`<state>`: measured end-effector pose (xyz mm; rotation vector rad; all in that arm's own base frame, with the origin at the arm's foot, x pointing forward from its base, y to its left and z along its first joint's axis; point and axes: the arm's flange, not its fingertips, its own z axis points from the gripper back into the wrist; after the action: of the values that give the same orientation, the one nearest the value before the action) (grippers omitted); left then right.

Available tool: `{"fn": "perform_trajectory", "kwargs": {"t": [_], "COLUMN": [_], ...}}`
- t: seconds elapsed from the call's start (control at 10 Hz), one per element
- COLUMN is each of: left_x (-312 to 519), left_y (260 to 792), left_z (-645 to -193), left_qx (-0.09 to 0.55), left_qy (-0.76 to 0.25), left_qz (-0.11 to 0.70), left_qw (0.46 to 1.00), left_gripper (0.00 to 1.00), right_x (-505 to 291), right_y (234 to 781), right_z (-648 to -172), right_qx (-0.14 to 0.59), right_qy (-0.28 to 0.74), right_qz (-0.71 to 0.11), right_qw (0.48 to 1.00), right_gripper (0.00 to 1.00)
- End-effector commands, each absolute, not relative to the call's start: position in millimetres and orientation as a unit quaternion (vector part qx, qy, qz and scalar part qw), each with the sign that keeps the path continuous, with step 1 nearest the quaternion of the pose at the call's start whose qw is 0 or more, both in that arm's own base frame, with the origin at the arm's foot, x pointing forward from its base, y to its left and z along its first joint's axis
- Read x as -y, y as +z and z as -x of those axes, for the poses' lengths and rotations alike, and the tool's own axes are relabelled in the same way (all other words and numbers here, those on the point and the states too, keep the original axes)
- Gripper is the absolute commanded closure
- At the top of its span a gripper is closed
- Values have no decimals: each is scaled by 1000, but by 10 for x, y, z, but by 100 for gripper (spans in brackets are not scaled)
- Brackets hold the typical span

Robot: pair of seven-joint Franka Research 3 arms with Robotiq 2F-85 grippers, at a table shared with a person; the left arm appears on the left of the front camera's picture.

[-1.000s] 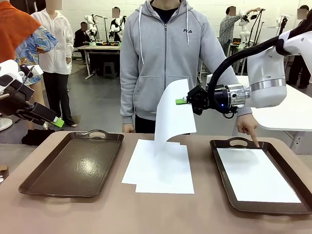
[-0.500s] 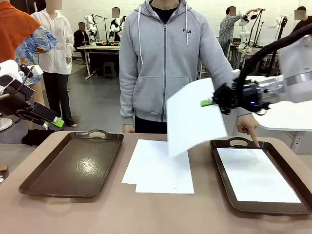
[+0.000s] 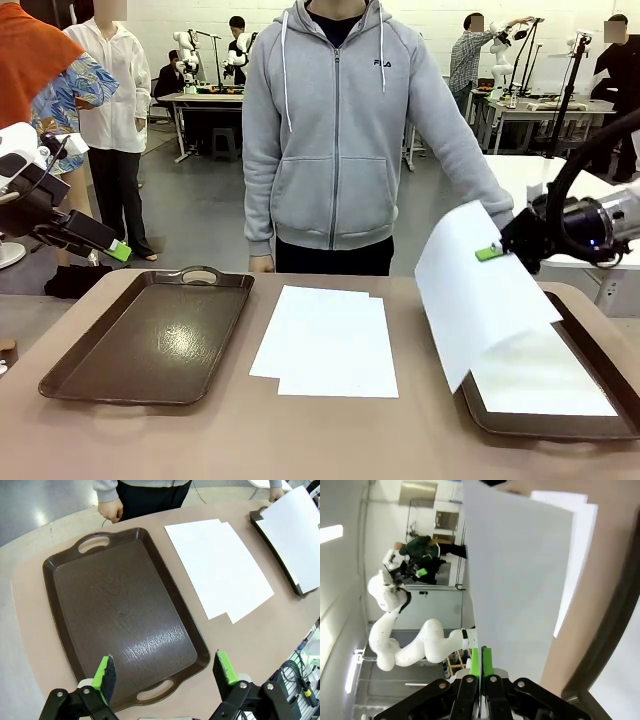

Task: Sort the A4 documents.
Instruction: Place the A4 Paper in the designated Handle tray.

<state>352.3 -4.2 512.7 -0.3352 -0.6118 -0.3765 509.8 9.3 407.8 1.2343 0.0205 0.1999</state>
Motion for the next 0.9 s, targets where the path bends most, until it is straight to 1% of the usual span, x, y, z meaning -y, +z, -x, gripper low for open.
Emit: {"fn": "perform_trajectory", "kwargs": {"t": [0.0,0.2,0.5,0.7,0.8], "left_x": [32,32,32,32,32], "left_y": [5113,5113,5113,5113,5113], "left_z": [-3525,-3525,-3525,-3525,-3525], "left_qx": [297,297,297,297,297], "left_qy": [-183,-183,-183,-183,-183], "left_qz": [168,168,168,168,168], "left_qw": [922,922,922,922,922], "left_gripper": [0,0,0,0,0], "right_x": [147,367,705,773,777], "right_y": [3769,3555,3348,3280,3290], "right_z": [-5286,-5291,-5265,-5250,-5260], "right_qx": [-40,-44,-46,-48,-32], "right_qy": [73,68,61,57,58], "right_qz": [-590,-597,-536,-470,-453], "right_qw": [803,798,841,880,889], "right_gripper": [99,99,99,99,99]}}
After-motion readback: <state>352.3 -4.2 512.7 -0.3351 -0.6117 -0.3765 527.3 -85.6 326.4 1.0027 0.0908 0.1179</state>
